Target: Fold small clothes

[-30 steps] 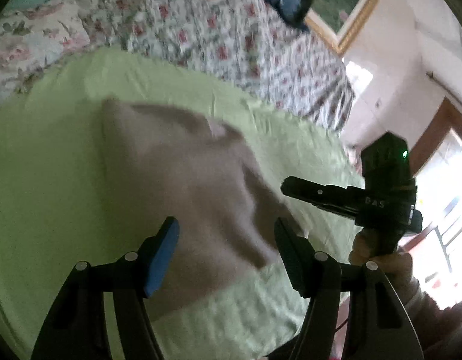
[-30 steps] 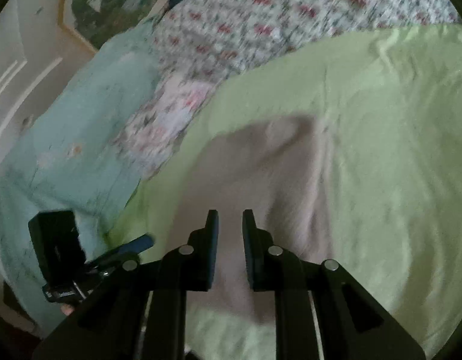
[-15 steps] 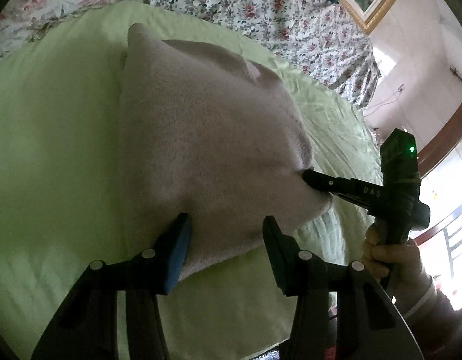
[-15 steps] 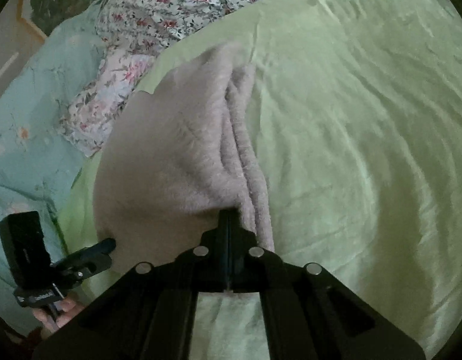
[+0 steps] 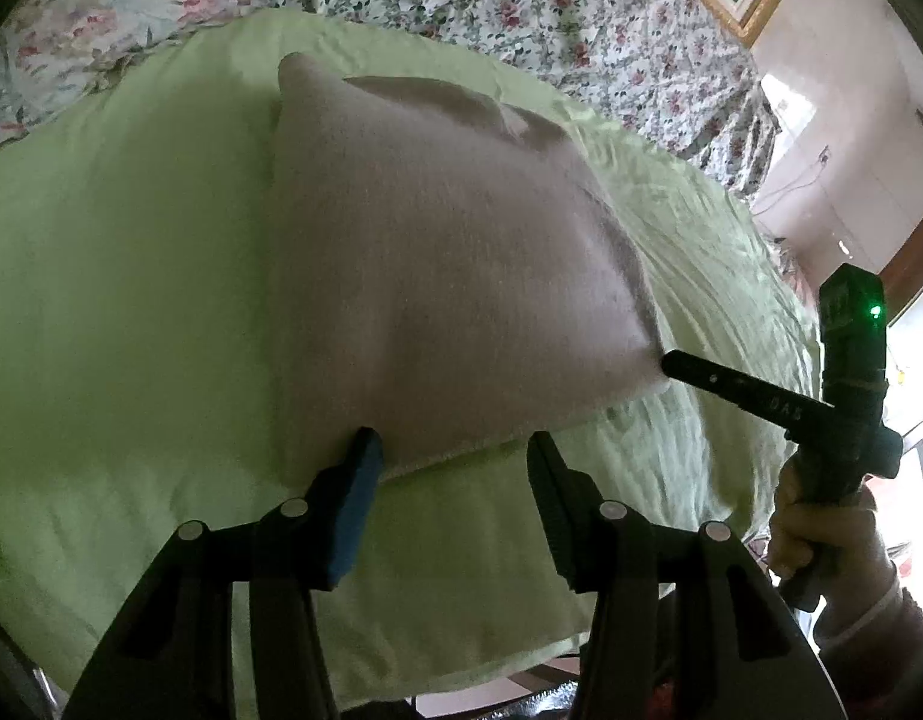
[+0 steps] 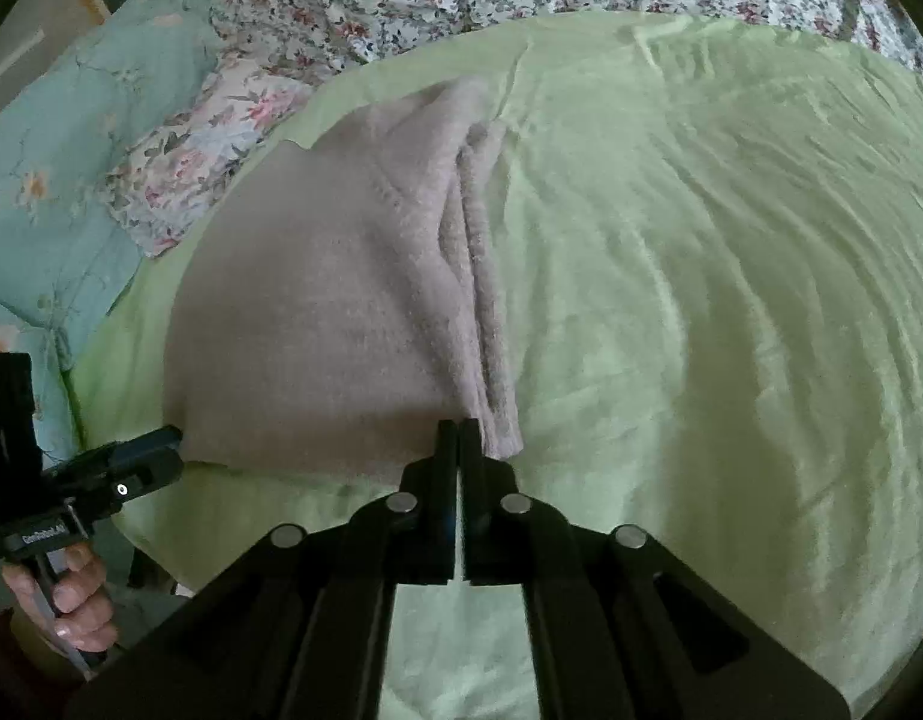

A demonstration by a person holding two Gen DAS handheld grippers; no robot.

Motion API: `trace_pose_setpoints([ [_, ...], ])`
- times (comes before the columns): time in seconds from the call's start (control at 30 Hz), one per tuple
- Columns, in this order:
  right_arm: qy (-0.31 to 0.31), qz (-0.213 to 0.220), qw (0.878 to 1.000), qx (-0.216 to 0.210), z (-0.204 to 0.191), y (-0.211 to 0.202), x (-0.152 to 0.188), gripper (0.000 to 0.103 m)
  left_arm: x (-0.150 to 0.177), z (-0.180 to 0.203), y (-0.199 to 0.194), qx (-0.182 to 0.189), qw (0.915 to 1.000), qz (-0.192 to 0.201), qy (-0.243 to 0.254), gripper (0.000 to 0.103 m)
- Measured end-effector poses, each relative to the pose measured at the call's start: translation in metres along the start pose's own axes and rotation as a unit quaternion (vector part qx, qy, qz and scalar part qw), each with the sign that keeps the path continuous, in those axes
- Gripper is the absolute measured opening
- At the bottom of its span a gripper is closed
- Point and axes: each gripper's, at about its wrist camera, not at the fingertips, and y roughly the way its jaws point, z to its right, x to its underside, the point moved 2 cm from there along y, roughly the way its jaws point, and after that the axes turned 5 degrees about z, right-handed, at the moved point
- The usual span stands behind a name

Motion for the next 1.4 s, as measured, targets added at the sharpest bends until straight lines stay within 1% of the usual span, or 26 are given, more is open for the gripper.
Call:
trace_pose_setpoints([
  [0.07, 0.001, 0.002, 1.0, 0.009, 0.0, -0.005, -0.002, 0.004, 0.001, 0.0, -0.005, -0.001, 1.0, -0.002, -0.006, 0.052],
  [0.2, 0.012, 0.018, 1.0, -0.002, -0.001, -0.022, -0.005, 0.004, 0.003, -0.002, -0.019, -0.005, 0.9999, 0.003, -0.013, 0.052],
  [0.3, 0.011, 0.034, 0.999, -0.01, -0.007, -0.033, -0.011, 0.004, 0.0, -0.002, -0.031, -0.015, 0.9997, 0.014, -0.01, 0.052],
  [0.43, 0.004, 0.048, 0.999, -0.024, -0.022, -0.037, -0.027, 0.004, -0.014, -0.005, -0.05, -0.02, 0.9989, 0.04, -0.014, 0.053],
  [0.47, 0.002, 0.05, 0.998, -0.031, -0.027, -0.036, -0.032, 0.004, -0.019, -0.006, -0.051, -0.023, 0.9987, 0.044, -0.015, 0.057],
  [0.53, -0.007, 0.05, 0.998, -0.046, -0.039, -0.028, -0.041, 0.004, -0.025, -0.011, -0.051, -0.031, 0.9982, 0.048, -0.02, 0.058],
  [0.6, -0.02, 0.047, 0.998, -0.043, -0.049, -0.017, -0.047, 0.004, -0.029, -0.018, -0.047, -0.039, 0.9978, 0.044, -0.03, 0.058],
  [0.67, -0.018, 0.047, 0.998, -0.041, -0.053, -0.007, -0.053, 0.004, -0.033, -0.024, -0.042, -0.05, 0.9972, 0.04, -0.039, 0.058],
  [0.73, -0.015, 0.046, 0.998, -0.046, -0.054, 0.003, -0.061, 0.004, -0.037, -0.028, -0.037, -0.068, 0.9961, 0.039, -0.04, 0.058],
  [0.8, -0.021, 0.046, 0.998, -0.036, -0.053, 0.015, -0.068, 0.004, -0.04, -0.033, -0.03, -0.09, 0.9947, 0.03, -0.04, 0.058],
  [0.83, -0.024, 0.039, 0.999, -0.023, -0.05, 0.024, -0.071, 0.004, -0.041, -0.035, -0.026, -0.1, 0.9939, 0.025, -0.041, 0.058],
  [0.87, -0.024, 0.032, 0.999, -0.005, -0.044, 0.033, -0.072, 0.004, -0.039, -0.037, -0.023, -0.106, 0.9932, 0.021, -0.042, 0.058],
  [0.9, -0.019, 0.025, 0.999, 0.003, -0.039, 0.04, -0.073, 0.002, -0.04, -0.038, -0.019, -0.11, 0.9928, 0.017, -0.043, 0.058],
  [0.93, -0.006, 0.019, 1.0, 0.005, -0.031, 0.047, -0.073, 0.0, -0.039, -0.04, -0.016, -0.112, 0.9927, 0.012, -0.045, 0.058],
  [1.03, 0.006, 0.023, 1.0, 0.003, -0.022, 0.048, -0.074, 0.0, -0.037, -0.041, -0.013, -0.111, 0.9926, 0.008, -0.048, 0.058],
  [1.13, 0.002, 0.028, 1.0, 0.008, -0.028, 0.039, -0.072, 0.0, -0.033, -0.041, -0.014, -0.111, 0.9927, 0.006, -0.047, 0.058],
  [1.2, 0.001, 0.032, 0.999, 0.003, -0.033, 0.029, -0.069, 0.003, -0.031, -0.04, -0.015, -0.114, 0.9924, 0.006, -0.045, 0.058],
  [1.4, 0.0, 0.036, 0.999, -0.003, -0.043, -0.004, -0.044, 0.004, -0.015, -0.036, -0.023, -0.122, 0.9918, 0.001, -0.037, 0.06],
])
